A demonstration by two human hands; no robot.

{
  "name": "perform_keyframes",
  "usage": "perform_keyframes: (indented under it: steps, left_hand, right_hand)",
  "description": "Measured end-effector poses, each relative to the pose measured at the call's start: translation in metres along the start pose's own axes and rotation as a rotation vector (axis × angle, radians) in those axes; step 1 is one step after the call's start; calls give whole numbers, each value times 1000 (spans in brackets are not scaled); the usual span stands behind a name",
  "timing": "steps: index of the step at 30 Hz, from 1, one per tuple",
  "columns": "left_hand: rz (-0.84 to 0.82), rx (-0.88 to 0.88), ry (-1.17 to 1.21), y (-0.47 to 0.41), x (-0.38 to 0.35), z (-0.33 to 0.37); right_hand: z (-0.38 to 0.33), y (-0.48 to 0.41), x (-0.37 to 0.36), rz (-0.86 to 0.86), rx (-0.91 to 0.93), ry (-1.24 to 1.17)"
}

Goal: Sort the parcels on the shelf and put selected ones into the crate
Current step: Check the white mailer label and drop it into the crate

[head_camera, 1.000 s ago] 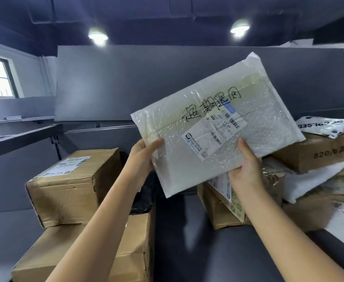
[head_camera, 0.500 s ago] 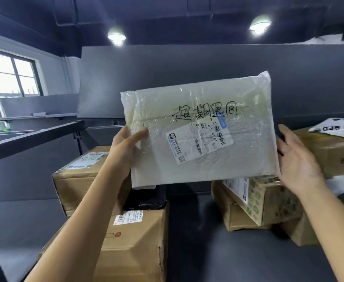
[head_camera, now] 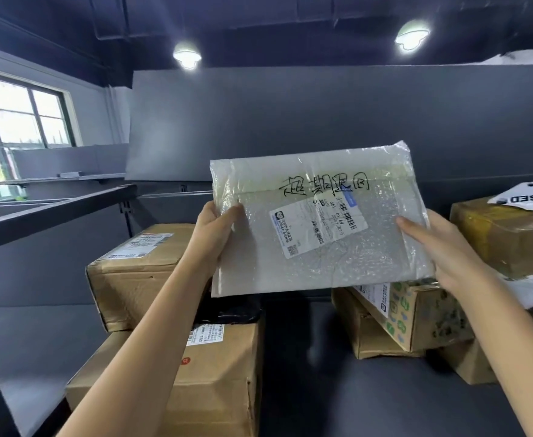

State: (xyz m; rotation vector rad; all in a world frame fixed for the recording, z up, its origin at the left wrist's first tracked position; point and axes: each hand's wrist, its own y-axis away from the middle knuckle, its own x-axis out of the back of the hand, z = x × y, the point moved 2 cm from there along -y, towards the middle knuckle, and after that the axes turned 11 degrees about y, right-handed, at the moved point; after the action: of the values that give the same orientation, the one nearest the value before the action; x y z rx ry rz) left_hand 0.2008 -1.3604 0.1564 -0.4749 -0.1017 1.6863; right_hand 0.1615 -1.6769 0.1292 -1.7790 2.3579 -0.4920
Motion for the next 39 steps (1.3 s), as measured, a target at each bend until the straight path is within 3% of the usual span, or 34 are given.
perform_keyframes:
  steps: [16,28,39]
  left_hand:
    - [-28,-26,18,17,-30,-19]
    - [-65,-10,25,38,-41,-18]
    - [0,-5,-6,48,-32,-20]
  right_hand:
    - [2,16,23,116,161,42]
    - [-9,33,53,63,13,81]
    - [-5,31,45,-8,18,97]
